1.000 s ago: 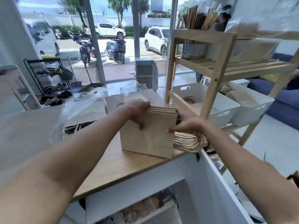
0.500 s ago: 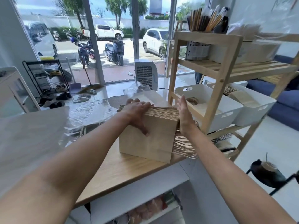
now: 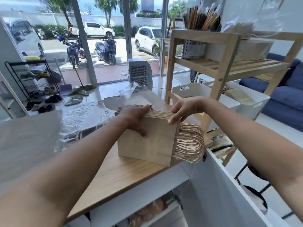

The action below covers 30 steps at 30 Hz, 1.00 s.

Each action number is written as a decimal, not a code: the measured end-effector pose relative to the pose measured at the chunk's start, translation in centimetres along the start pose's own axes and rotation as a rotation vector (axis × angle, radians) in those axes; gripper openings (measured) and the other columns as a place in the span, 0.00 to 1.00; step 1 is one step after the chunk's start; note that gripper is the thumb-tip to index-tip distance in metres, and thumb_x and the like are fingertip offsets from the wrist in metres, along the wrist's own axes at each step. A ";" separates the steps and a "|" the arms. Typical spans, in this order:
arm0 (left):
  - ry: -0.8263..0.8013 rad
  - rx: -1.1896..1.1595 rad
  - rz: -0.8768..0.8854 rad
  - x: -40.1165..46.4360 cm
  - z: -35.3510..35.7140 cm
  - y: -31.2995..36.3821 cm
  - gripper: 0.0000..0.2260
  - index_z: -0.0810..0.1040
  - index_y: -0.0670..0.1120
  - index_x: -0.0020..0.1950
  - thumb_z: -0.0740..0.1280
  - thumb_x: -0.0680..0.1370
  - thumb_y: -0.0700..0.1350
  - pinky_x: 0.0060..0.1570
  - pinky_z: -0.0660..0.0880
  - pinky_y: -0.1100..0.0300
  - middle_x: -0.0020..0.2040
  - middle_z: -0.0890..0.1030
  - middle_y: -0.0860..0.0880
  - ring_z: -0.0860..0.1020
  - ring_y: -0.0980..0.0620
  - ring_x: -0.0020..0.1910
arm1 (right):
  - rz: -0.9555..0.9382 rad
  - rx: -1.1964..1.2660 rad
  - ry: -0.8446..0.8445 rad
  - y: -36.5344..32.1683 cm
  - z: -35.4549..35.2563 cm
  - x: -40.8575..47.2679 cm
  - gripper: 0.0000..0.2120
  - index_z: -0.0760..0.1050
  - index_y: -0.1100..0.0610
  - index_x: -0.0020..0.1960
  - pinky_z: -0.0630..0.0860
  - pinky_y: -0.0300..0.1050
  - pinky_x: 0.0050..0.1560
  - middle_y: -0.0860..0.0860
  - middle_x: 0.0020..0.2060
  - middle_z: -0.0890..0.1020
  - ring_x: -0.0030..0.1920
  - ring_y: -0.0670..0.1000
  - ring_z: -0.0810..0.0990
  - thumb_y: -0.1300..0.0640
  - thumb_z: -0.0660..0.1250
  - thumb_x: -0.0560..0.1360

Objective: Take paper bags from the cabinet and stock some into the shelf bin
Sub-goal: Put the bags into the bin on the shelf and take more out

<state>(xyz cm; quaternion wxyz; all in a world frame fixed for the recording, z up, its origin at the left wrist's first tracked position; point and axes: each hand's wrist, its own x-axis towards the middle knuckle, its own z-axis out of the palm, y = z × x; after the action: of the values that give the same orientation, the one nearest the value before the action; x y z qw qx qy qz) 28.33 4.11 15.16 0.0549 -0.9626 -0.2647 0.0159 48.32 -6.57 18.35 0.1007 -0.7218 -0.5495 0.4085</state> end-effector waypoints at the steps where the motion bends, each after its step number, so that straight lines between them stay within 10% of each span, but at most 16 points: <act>1: 0.007 -0.005 0.003 -0.1 0.1 0.0 0.46 0.62 0.51 0.71 0.78 0.60 0.64 0.57 0.71 0.56 0.66 0.75 0.49 0.73 0.47 0.65 | -0.005 0.023 -0.009 0.2 -0.1 0.1 0.12 0.80 0.61 0.43 0.74 0.50 0.64 0.55 0.41 0.78 0.48 0.50 0.76 0.53 0.76 0.67; 12: 0.045 -0.025 -0.017 -0.5 1.0 -0.3 0.42 0.67 0.49 0.64 0.78 0.57 0.65 0.52 0.73 0.55 0.59 0.78 0.48 0.77 0.46 0.59 | -0.018 0.215 -0.048 1.1 -0.6 0.6 0.33 0.80 0.65 0.54 0.80 0.34 0.40 0.48 0.37 0.86 0.38 0.42 0.84 0.45 0.76 0.55; 30: -0.004 -0.031 -0.002 -0.6 0.4 0.0 0.42 0.69 0.51 0.63 0.79 0.55 0.64 0.53 0.74 0.55 0.58 0.79 0.49 0.77 0.46 0.58 | 0.092 0.282 -0.233 0.2 -1.5 0.2 0.20 0.79 0.62 0.51 0.82 0.44 0.52 0.53 0.42 0.84 0.40 0.47 0.84 0.50 0.74 0.65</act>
<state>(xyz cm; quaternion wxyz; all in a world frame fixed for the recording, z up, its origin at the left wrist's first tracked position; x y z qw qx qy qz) 27.79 3.83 14.75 0.0395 -0.9631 -0.2660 0.0139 49.49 -5.98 19.09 0.1178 -0.6726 -0.4610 0.5667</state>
